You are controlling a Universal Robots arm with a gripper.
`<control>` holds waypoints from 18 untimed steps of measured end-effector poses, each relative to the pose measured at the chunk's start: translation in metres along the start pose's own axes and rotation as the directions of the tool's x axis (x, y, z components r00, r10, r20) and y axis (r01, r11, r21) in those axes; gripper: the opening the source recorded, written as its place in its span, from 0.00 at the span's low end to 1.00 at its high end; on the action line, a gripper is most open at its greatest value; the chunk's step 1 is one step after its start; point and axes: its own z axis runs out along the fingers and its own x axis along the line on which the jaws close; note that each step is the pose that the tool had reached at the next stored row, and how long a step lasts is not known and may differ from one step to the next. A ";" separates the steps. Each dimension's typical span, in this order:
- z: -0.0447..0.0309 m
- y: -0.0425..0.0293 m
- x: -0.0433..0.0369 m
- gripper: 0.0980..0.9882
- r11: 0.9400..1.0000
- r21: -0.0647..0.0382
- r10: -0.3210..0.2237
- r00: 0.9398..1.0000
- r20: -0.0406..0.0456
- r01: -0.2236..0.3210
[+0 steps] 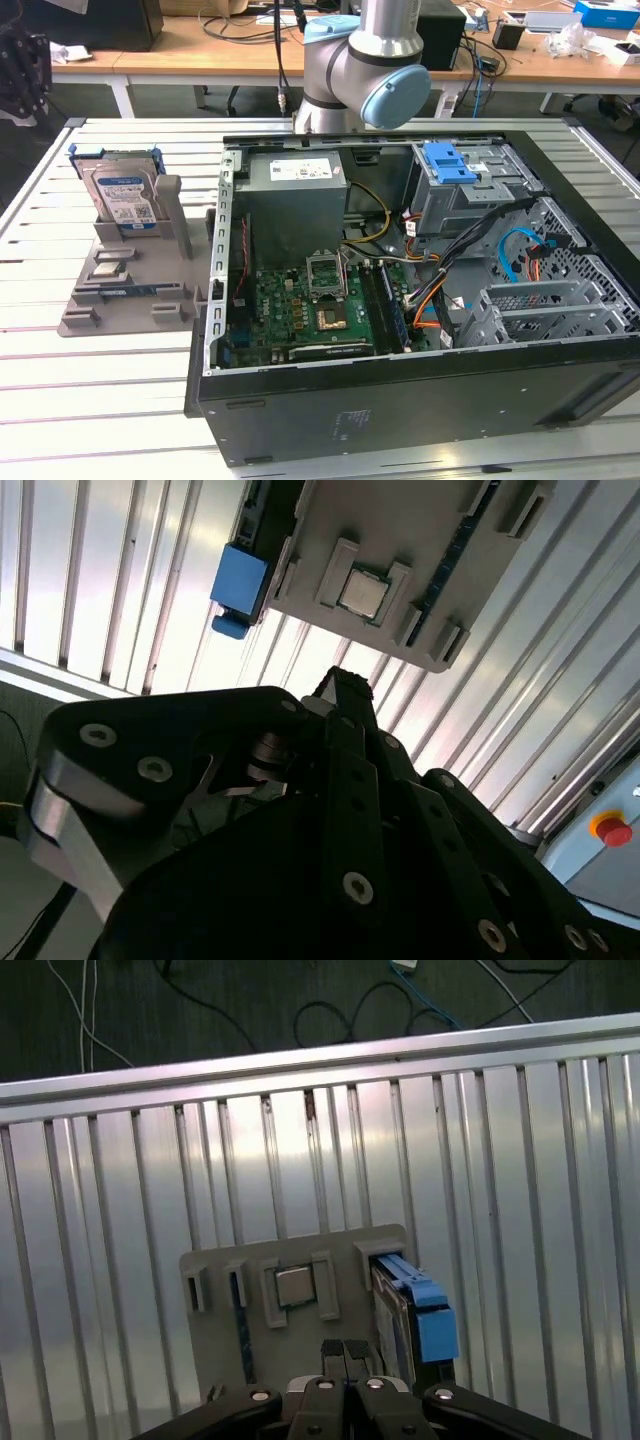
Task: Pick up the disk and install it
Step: 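Pick up the disk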
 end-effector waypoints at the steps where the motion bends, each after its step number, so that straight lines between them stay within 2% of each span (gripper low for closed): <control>1: 0.0000 0.0000 0.0000 0.01 1.000 0.000 -0.008 1.000 0.000 0.008; 10: 0.0000 0.0000 0.0000 0.01 0.998 -0.001 -0.069 0.998 0.001 0.069; 18: 0.0000 0.0000 0.0000 0.01 0.990 -0.001 -0.138 0.990 0.002 0.138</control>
